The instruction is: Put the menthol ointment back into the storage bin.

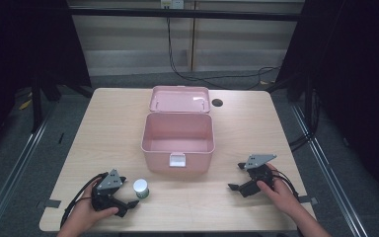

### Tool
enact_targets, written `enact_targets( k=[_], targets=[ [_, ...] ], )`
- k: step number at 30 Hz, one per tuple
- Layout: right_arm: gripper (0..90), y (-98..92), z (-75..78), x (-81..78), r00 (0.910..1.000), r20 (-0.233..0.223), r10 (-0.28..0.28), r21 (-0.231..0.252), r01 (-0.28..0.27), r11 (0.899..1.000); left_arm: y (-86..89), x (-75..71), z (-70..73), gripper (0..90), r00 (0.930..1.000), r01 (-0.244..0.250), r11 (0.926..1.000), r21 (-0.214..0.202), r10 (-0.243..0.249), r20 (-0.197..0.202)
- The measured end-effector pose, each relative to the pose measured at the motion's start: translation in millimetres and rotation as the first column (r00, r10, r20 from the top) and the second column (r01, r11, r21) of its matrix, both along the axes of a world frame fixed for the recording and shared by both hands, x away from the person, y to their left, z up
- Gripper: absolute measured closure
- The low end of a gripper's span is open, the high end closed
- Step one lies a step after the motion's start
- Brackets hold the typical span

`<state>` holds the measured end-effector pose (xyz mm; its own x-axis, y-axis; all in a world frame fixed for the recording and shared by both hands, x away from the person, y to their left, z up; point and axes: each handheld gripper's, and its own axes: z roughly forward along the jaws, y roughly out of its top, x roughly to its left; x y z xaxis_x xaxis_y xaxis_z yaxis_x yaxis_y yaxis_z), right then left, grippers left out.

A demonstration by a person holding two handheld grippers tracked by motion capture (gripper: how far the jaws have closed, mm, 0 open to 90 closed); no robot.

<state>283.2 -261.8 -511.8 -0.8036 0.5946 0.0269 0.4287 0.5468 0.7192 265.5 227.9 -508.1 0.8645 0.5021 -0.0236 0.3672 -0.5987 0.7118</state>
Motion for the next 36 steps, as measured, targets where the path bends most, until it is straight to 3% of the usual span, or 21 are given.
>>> enact_targets(
  k=[3,4,6,8,12,13,15,21,23,24,27,29,33,36],
  targets=[
    [9.7,0.0,0.0,0.0,1.0000,0.000,0.000,0.000,0.000,1.000,-0.6,-0.9,1.7,4.6,1.0000,-0.004,0.9998,0.020,0.005,-0.008],
    [9.7,0.0,0.0,0.0,1.0000,0.000,0.000,0.000,0.000,1.000,-2.6,-1.5,4.7,5.1,0.9993,-0.007,0.9990,0.043,0.008,-0.037],
    [9.7,0.0,0.0,0.0,1.0000,0.000,0.000,0.000,0.000,1.000,-3.4,-2.1,6.9,6.6,0.9988,-0.009,0.9979,0.064,0.012,-0.047],
    [9.7,0.0,0.0,0.0,1.0000,0.000,0.000,0.000,0.000,1.000,-6.9,-4.0,13.8,9.3,0.9961,-0.008,0.9918,0.127,0.019,-0.087],
    [9.7,0.0,0.0,0.0,1.0000,0.000,0.000,0.000,0.000,1.000,-8.7,-3.5,19.7,15.6,0.9923,-0.003,0.9849,0.173,0.024,-0.121],
    [9.7,0.0,0.0,0.0,1.0000,0.000,0.000,0.000,0.000,1.000,-10.6,-2.8,23.3,15.6,0.9857,0.000,0.9791,0.203,0.034,-0.165],
    [9.7,0.0,0.0,0.0,1.0000,0.000,0.000,0.000,0.000,1.000,-12.5,-1.7,27.1,16.0,0.9801,0.015,0.9698,0.243,0.034,-0.196],
    [9.7,0.0,0.0,0.0,1.0000,0.000,0.000,0.000,0.000,1.000,-17.1,2.3,39.7,18.2,0.9510,0.030,0.9543,0.297,0.064,-0.302],
    [9.7,0.0,0.0,0.0,1.0000,0.000,0.000,0.000,0.000,1.000,-18.4,3.2,41.9,18.4,0.9510,0.041,0.9528,0.301,0.055,-0.304],
    [9.7,0.0,0.0,0.0,1.0000,0.000,0.000,0.000,0.000,1.000,-20.4,5.6,46.9,18.4,0.9464,0.053,0.9483,0.313,0.052,-0.319],
    [9.7,0.0,0.0,0.0,1.0000,0.000,0.000,0.000,0.000,1.000,-23.2,7.5,51.3,19.7,0.9429,0.049,0.9433,0.328,0.064,-0.327],
    [9.7,0.0,0.0,0.0,1.0000,0.000,0.000,0.000,0.000,1.000,-27.9,11.9,56.0,20.0,0.9381,0.075,0.9316,0.356,0.055,-0.342],
    [9.7,0.0,0.0,0.0,1.0000,0.000,0.000,0.000,0.000,1.000,-36.7,16.3,60.7,20.8,0.9306,0.094,0.9209,0.378,0.053,-0.362],
    [9.7,0.0,0.0,0.0,1.0000,0.000,0.000,0.000,0.000,1.000,-44.0,20.4,62.9,21.4,0.9333,0.120,0.9054,0.407,0.037,-0.357]
  ],
)
